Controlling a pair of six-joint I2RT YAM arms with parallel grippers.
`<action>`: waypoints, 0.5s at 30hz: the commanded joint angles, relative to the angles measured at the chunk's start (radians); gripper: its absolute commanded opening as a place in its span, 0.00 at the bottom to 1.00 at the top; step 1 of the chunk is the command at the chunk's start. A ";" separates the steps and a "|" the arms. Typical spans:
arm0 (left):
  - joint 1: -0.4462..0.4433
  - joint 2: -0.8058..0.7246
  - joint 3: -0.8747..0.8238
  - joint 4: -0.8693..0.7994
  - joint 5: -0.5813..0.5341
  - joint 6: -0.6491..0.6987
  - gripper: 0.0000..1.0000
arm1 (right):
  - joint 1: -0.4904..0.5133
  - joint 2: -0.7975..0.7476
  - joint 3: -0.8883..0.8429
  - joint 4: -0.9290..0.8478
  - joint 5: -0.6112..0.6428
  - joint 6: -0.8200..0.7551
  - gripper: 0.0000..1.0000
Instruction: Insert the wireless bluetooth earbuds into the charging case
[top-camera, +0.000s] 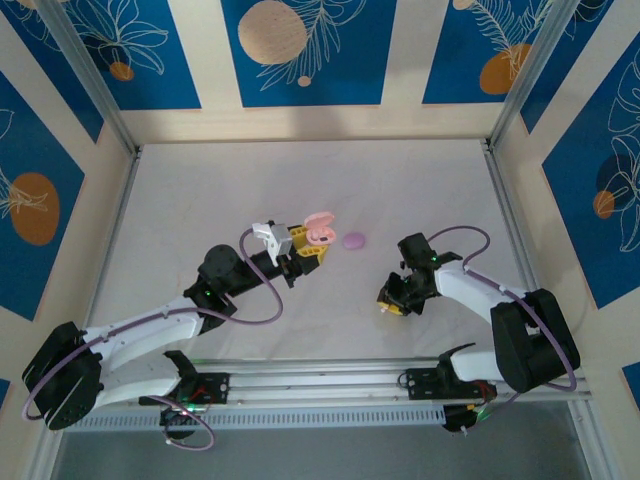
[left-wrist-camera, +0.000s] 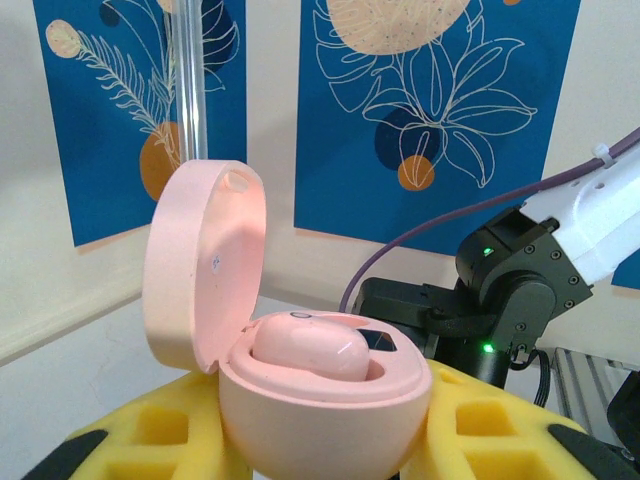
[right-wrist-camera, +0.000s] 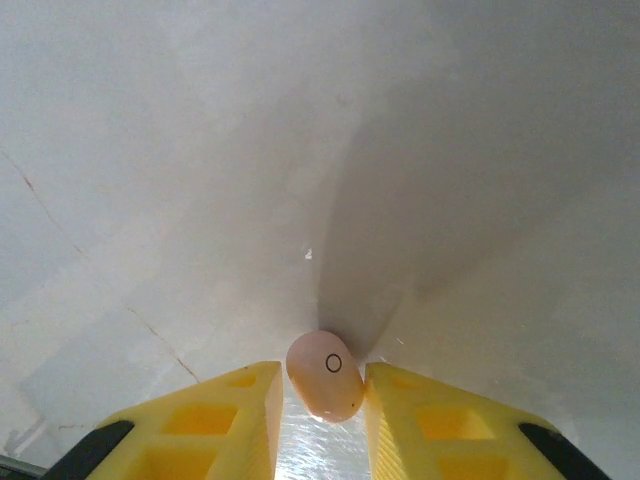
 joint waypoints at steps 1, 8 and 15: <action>-0.010 -0.007 0.003 0.012 -0.011 -0.004 0.18 | 0.006 0.007 0.023 -0.012 0.008 -0.015 0.29; -0.009 -0.003 0.008 0.011 -0.008 -0.006 0.18 | 0.005 0.030 0.028 0.000 -0.013 -0.032 0.29; -0.009 0.001 0.009 0.012 -0.007 -0.009 0.19 | 0.026 0.054 0.049 0.008 -0.025 -0.054 0.29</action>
